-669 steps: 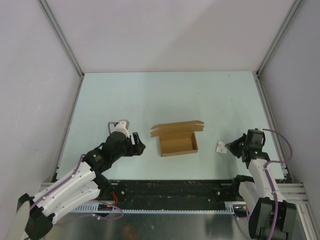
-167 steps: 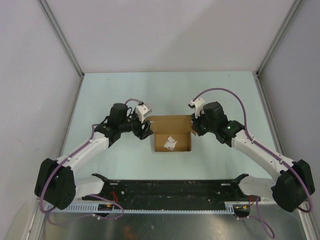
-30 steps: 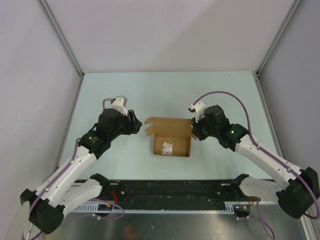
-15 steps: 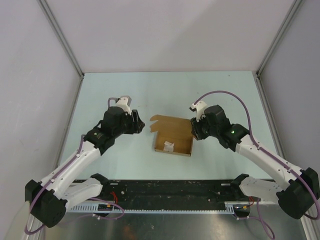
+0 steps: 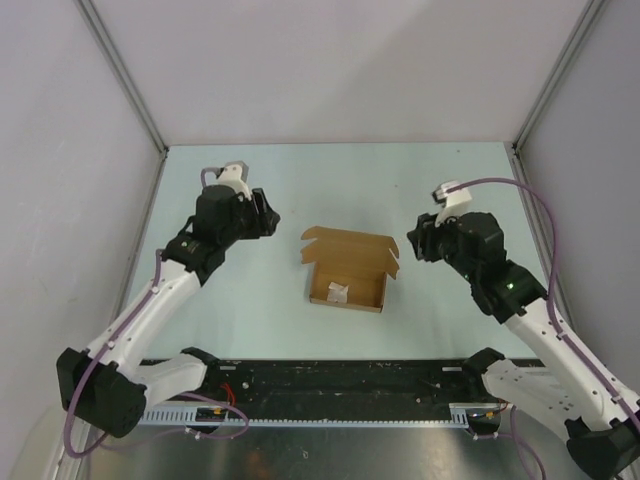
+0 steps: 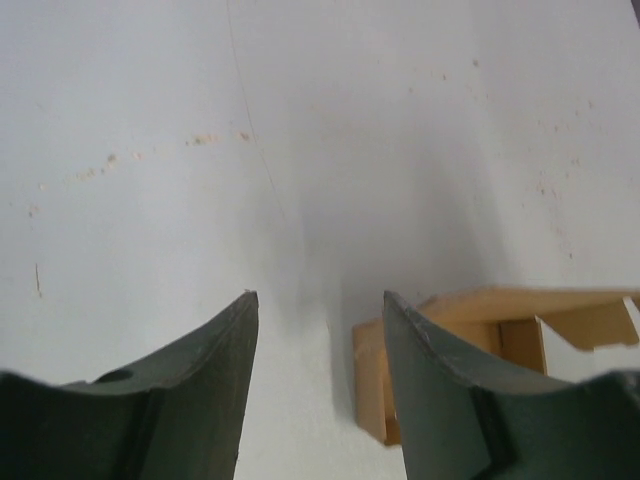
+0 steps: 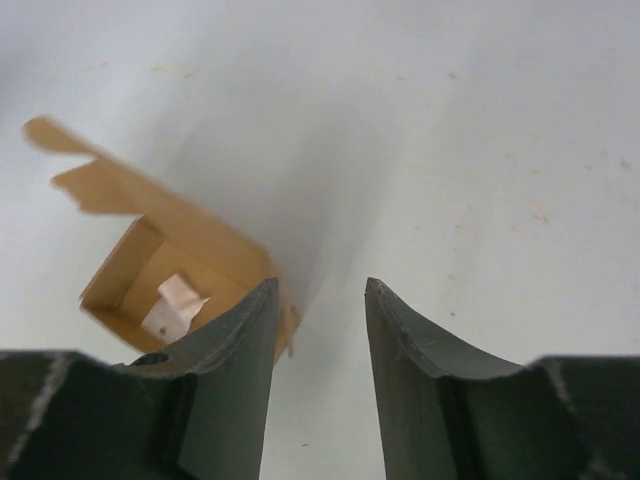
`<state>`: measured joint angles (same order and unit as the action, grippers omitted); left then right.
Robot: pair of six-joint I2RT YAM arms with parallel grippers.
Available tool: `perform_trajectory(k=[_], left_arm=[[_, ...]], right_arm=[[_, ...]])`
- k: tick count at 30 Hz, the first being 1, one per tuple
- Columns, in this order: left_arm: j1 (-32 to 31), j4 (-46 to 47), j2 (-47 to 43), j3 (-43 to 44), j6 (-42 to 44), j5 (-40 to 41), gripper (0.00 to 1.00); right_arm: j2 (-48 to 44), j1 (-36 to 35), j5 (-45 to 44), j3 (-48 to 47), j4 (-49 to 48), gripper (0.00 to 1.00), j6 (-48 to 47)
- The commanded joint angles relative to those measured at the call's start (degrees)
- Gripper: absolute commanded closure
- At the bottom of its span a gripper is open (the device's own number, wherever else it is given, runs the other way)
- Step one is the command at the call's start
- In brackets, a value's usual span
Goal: Fold the paper box
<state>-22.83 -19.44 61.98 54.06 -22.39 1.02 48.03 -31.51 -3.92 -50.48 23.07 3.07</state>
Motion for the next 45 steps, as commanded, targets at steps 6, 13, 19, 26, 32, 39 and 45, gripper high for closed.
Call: perform_trajectory(k=[6,13,19,26,32,39,45], left_arm=[[1.7,1.4,12.6,4.1,1.3,-7.9,0.50],[1.3,1.4,16.8,0.4,1.2,-11.6,0.68],[-1.4,2.4,17.6,-1.6,1.5,-12.3,0.82],[-2.7,5.4,22.7,-0.8,1.0,-13.8,0.84],[-3.3,6.3,22.1,-0.7,1.4,-16.1,0.89],[-4.4,8.0,20.0,-1.6,1.7,-16.4,0.89],[-6.4,8.2,18.6,-2.1,2.1,-18.1,0.90]], right_arm=[[7.1,13.2,-3.3,-1.9,3.3,0.62,13.8],[13.1,13.4,5.2,-1.9,8.4,0.85,13.2],[16.0,12.2,10.0,-1.9,8.7,0.92,13.1],[19.9,8.6,11.2,-1.9,8.6,0.93,12.9],[21.1,7.2,14.8,-1.9,7.9,0.93,12.8],[21.4,7.2,18.6,-1.9,7.3,0.93,12.5],[21.3,6.9,20.9,-1.9,6.7,0.94,13.2]])
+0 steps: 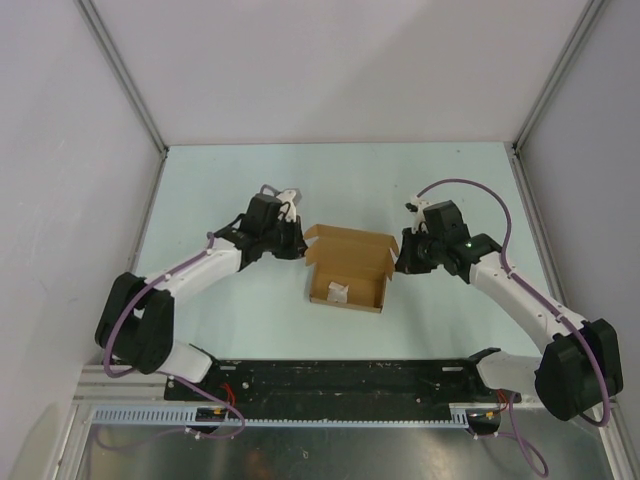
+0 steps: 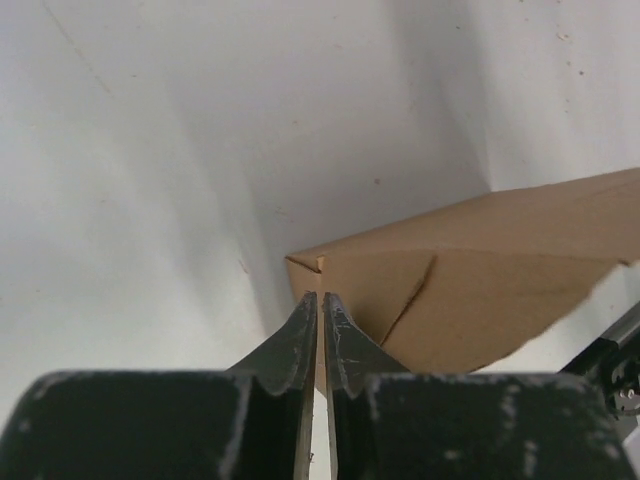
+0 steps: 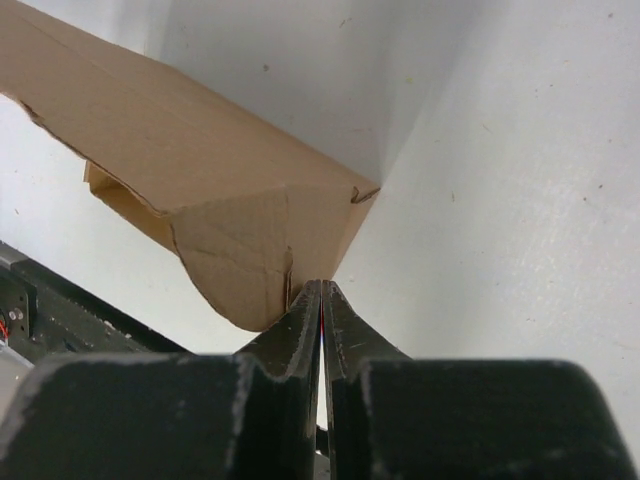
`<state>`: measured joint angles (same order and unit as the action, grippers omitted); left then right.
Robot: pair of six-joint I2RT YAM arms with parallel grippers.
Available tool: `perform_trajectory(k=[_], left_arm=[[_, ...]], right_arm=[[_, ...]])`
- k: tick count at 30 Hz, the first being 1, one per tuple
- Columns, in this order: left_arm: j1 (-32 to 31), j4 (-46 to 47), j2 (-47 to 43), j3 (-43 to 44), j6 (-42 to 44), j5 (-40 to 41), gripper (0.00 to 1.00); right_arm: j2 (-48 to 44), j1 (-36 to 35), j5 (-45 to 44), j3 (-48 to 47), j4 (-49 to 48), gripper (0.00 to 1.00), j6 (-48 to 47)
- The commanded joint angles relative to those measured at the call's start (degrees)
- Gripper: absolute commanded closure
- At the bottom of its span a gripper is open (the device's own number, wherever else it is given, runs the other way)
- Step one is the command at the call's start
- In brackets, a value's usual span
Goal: Fold the paper box
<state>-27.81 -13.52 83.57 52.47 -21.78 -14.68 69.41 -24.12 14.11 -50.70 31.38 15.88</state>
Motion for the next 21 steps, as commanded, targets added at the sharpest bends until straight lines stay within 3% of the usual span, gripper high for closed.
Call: perform_trajectory(k=[1,21], left_arm=[[-2.1,2.3,-3.4,-0.9,1.4,-2.5,0.90],[-7.2,9.6,-9.6,-11.9,-3.4,-0.5,0.92]], right_arm=[[-0.1,-0.5,3.0,-1.6,-1.7,0.94,0.4],[-1.7,-2.3,3.2,4.9,-8.2,0.94,2.1]])
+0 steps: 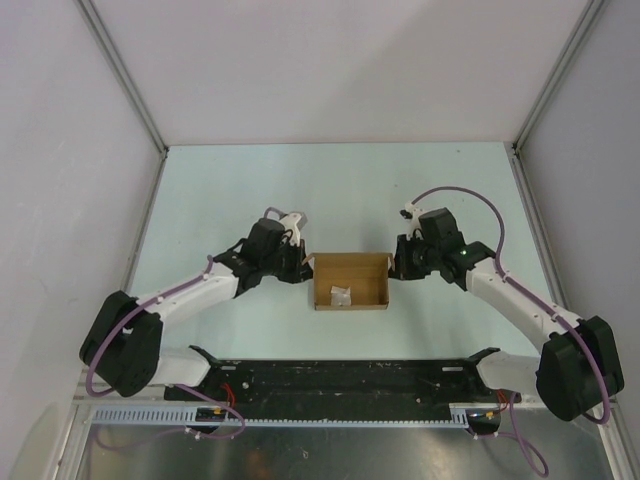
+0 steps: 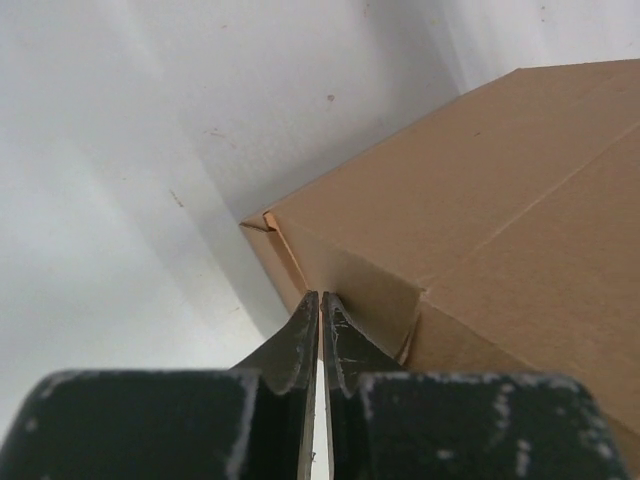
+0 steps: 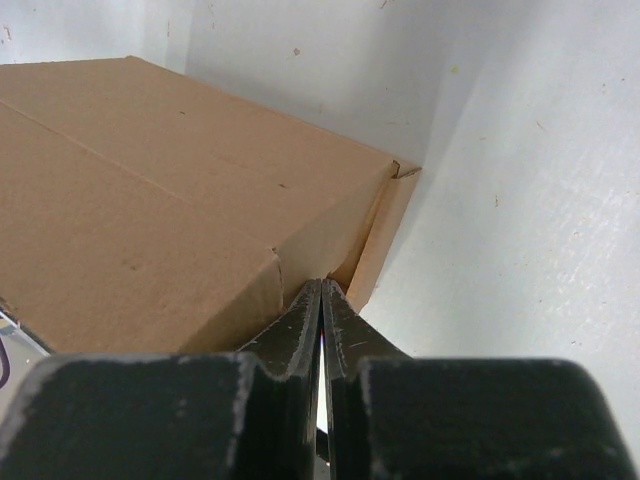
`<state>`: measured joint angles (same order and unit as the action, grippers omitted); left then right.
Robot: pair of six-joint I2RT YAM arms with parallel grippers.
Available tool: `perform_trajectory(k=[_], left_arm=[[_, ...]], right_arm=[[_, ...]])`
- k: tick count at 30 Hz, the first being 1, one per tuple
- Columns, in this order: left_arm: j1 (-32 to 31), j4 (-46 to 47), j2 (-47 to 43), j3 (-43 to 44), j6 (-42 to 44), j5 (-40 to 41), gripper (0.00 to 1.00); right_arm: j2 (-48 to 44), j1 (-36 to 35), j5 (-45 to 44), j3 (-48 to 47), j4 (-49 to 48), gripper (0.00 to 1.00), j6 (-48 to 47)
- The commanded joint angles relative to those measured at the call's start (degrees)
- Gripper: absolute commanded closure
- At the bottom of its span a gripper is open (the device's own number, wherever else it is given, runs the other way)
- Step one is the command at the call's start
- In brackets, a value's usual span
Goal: Fold the paper box
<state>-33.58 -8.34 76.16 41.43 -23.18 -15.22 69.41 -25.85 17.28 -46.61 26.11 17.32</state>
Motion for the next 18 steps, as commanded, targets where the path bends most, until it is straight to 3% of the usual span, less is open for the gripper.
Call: perform_trajectory(k=[1,18], left_arm=[[-1.6,4.7,-2.2,-1.1,-2.2,0.0,0.93],[-5.1,7.3,-0.7,-4.2,-4.2,1.3,0.94]], right_arm=[[-1.8,-0.6,0.0,1.1,-3.0,0.94,0.8],[-3.0,-2.2,-1.4,3.8,-3.4,0.94,0.8]])
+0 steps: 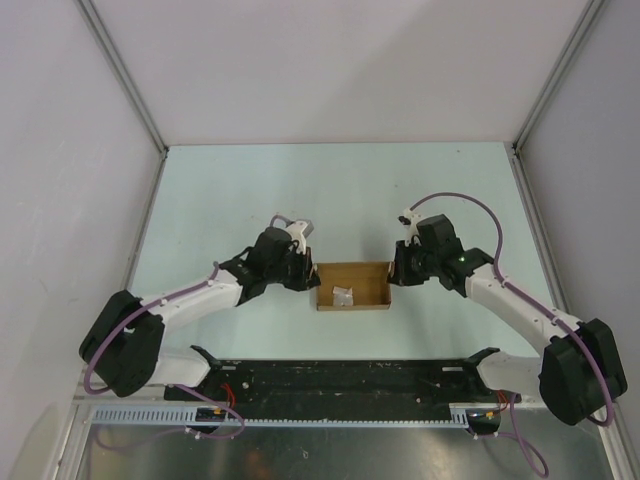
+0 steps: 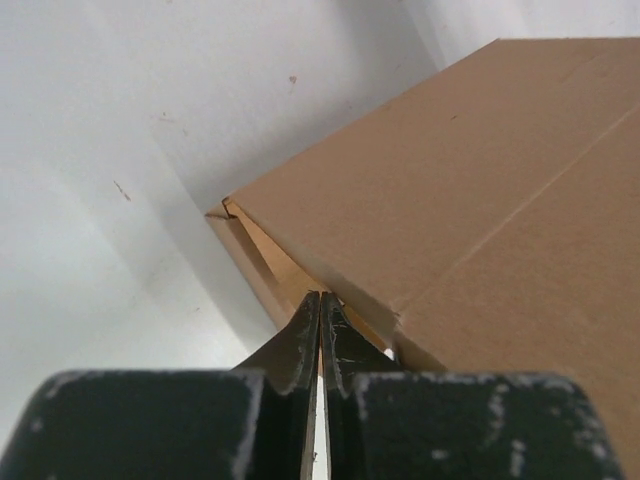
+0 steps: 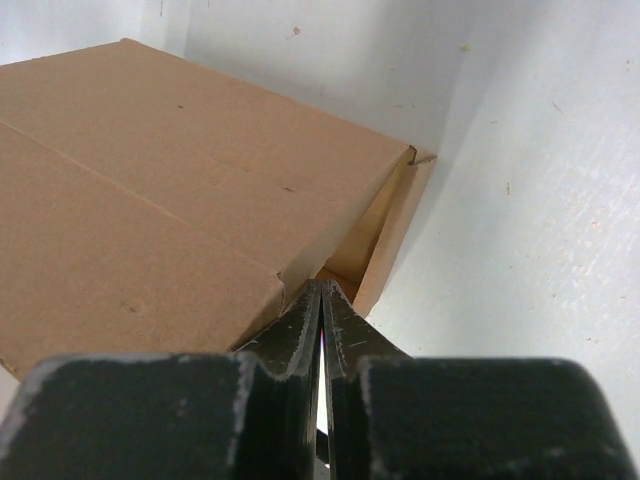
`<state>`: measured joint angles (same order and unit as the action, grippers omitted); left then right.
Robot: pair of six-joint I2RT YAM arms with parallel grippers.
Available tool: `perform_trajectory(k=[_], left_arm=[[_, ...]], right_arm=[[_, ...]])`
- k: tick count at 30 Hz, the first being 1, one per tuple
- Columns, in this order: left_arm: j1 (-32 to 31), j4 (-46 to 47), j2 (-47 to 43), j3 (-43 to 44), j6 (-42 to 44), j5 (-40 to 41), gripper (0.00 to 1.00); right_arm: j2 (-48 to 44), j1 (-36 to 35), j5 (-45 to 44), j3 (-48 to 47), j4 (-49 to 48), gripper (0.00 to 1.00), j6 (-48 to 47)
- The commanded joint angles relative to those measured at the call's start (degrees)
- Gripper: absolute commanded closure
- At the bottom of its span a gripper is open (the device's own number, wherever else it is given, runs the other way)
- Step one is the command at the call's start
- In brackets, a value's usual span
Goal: Fold the paper box
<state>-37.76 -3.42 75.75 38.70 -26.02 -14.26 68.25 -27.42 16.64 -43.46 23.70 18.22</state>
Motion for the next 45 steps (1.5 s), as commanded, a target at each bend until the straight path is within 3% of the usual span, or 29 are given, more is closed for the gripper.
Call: perform_trajectory(k=[1,13,26,40,45], left_arm=[[-1.0,2.4,-0.4,-1.9,-1.4,0.5,0.94],[-1.4,2.5,-3.8,-5.9,-2.2,0.4,0.94],[-1.4,2.5,-7.8,-8.6,-2.5,-4.9,0.96],[-1.4,1.7,-18.3,-11.9,-4.2,-9.1,0.96],[-1.4,-0.8,-21.6,-13.2,-5.5,-7.1,0.96]], right_arm=[[-2.1,-0.6,-0.7,0.8,-1.0,0.94,0.0],[-4.5,-1.1,-2.5,2.2,1.1,0.94,-0.6],[-7.1,-1.1,-5.3,2.2,4.1,0.94,-2.2],[-9.3,-0.6,-9.0,2.2,4.9,0.93,-0.5],[-11.3,0.2,-11.4,2.2,4.9,0.93,1.3]])
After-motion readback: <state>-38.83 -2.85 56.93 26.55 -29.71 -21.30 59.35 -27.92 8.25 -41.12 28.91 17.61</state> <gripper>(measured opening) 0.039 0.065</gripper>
